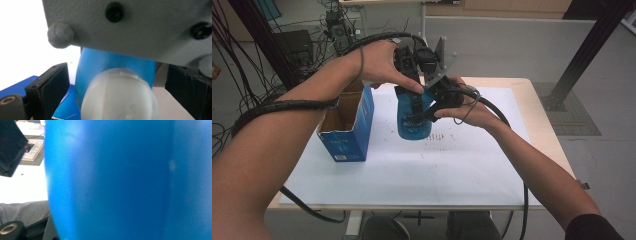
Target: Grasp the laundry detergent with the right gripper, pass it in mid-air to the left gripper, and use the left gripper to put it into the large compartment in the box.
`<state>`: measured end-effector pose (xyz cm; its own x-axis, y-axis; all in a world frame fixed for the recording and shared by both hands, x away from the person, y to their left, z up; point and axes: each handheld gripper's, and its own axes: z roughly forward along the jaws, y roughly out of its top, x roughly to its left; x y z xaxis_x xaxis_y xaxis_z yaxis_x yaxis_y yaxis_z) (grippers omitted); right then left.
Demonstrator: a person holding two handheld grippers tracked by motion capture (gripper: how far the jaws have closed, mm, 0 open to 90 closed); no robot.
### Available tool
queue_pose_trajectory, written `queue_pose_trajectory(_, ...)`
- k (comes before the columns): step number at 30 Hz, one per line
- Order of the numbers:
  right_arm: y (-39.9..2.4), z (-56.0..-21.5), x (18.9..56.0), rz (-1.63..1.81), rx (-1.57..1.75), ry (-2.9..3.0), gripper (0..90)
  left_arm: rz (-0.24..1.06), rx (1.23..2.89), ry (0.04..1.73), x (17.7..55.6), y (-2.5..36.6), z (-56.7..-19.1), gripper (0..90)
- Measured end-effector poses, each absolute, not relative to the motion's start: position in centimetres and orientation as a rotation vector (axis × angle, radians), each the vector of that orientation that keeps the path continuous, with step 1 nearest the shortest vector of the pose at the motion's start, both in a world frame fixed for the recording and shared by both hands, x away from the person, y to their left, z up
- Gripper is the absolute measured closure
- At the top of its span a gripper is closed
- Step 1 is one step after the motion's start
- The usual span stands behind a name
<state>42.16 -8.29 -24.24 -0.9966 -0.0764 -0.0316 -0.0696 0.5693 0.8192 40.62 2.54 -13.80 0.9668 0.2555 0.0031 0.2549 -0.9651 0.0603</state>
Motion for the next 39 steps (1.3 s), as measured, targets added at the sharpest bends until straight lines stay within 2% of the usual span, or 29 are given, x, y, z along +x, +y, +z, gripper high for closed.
queue_pose_trajectory(39, -8.44, -24.03, 42.03, -1.455, 0.127, -2.773, 44.3, 0.009, 3.06, 0.382, 40.37, 2.42, -13.64, 6.3)
